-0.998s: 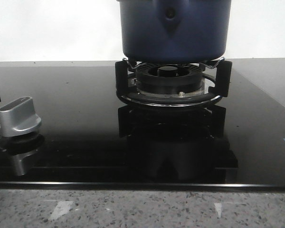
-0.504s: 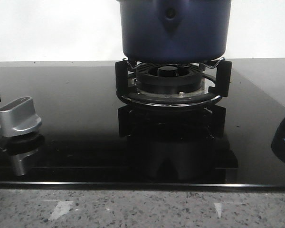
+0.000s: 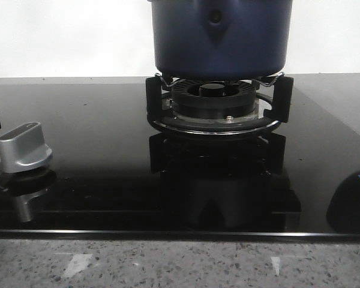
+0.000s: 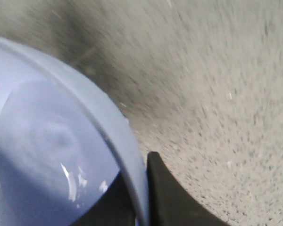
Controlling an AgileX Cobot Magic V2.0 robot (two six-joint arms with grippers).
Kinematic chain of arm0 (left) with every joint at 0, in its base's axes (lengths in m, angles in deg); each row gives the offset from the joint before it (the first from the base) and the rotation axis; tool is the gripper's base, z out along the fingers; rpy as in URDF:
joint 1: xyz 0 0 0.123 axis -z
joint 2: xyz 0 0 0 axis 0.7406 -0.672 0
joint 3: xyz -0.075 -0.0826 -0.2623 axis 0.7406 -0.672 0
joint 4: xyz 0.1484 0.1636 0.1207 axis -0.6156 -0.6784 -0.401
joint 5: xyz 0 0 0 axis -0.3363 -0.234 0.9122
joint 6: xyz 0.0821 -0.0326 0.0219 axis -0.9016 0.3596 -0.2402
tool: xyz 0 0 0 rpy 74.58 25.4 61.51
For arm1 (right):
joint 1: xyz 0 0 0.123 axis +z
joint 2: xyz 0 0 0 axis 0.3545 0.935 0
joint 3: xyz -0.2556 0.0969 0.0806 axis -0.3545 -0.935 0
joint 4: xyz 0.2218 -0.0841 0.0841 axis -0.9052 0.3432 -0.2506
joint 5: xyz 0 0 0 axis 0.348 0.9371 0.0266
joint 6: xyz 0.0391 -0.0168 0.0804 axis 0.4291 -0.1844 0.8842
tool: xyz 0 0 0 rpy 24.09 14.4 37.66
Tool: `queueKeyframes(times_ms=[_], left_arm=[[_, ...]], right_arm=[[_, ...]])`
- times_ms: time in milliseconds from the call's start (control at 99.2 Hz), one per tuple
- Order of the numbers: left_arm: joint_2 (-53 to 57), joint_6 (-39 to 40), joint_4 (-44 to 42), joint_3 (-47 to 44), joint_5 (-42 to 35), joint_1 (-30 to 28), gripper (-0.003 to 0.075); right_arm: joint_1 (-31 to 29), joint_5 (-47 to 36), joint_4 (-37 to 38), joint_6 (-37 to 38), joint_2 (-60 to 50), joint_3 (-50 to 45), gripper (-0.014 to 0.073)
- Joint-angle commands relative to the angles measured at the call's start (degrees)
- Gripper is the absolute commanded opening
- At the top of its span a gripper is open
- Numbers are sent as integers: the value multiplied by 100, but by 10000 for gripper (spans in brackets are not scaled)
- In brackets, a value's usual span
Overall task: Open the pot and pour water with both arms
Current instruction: 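Lift the bowl with the right gripper and carry it over the pot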
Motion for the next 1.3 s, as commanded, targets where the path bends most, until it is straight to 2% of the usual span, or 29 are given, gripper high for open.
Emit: queueKeyframes(times_ms=[0, 242, 736, 927, 1290], left_arm=[[133, 16, 504, 188, 126, 48, 253], [133, 16, 504, 188, 95, 48, 253], [133, 16, 504, 188, 82, 48, 253], [133, 16, 504, 188, 82, 48, 253], [133, 16, 504, 188, -13, 48, 253]], right_arm=[[-29, 34, -85, -164, -133, 680, -66], [180, 526, -338, -322, 90, 2011, -62], [2156, 760, -191, -214, 1476, 4216, -44], [2868, 529, 772, -52, 1859, 4747, -44], [3851, -25, 2890, 191, 2215, 4761, -44]])
